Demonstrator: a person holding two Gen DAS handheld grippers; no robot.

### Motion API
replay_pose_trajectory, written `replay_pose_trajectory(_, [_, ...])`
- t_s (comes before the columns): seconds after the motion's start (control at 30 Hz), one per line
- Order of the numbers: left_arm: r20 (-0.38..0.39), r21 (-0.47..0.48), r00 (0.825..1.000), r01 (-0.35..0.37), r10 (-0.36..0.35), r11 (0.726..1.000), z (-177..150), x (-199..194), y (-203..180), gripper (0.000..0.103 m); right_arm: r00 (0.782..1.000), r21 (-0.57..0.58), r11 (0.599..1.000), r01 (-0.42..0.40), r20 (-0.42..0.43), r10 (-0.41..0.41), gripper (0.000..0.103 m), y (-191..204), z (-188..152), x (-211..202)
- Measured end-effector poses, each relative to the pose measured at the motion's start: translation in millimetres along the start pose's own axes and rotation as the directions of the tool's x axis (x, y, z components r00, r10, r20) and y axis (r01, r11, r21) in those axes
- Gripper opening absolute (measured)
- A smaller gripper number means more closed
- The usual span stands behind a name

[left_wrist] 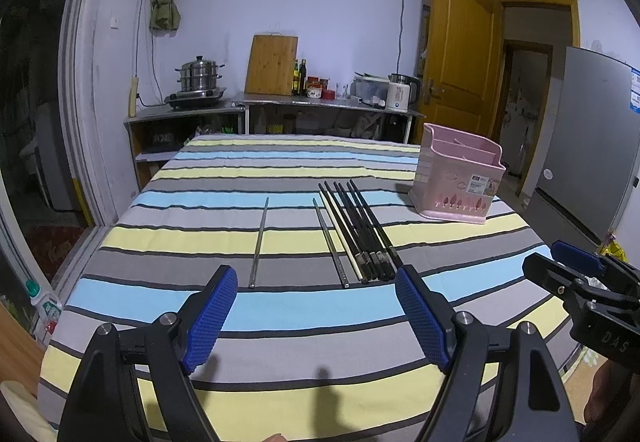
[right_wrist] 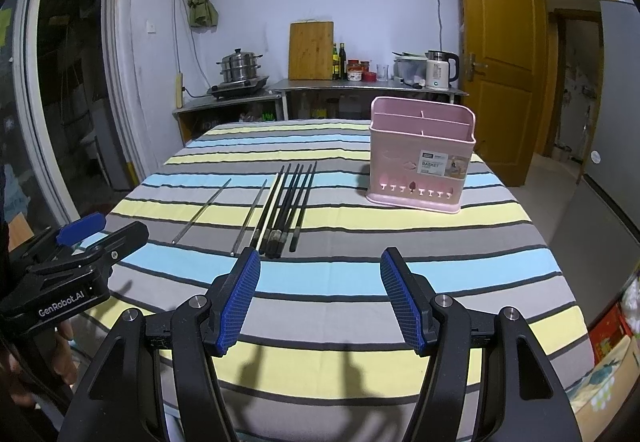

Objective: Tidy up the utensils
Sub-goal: 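Grasp a thin metal skewer with the left tool while the right tool grasps a black chopstick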

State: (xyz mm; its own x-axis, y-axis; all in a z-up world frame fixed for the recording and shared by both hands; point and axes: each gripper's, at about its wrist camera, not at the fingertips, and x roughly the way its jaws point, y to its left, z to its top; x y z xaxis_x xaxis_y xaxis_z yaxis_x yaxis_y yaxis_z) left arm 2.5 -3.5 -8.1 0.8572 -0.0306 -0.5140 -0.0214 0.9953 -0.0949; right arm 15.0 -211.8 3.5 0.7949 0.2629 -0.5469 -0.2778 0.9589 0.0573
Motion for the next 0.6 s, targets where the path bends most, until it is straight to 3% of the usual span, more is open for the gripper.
replay_pose_trajectory(0.33, [-0.135, -0.022, 0.990, -0.043, 0.040, 0.999, 6.3, 47.4, 30.9, 0.081, 0.998, -0.009, 1.000, -0.013, -0.064, 0.013, 0.063, -0.6, 7.5, 29.5])
replay_pose_trajectory(0.6, [-0.282, -0.020, 0.958, -0.058, 0.050, 0.998, 34.7, 122.0, 66.5, 0.067, 0.991, -0.005, 0.999, -0.041, -0.125, 0.040, 0.063, -0.7, 28.5, 86.0])
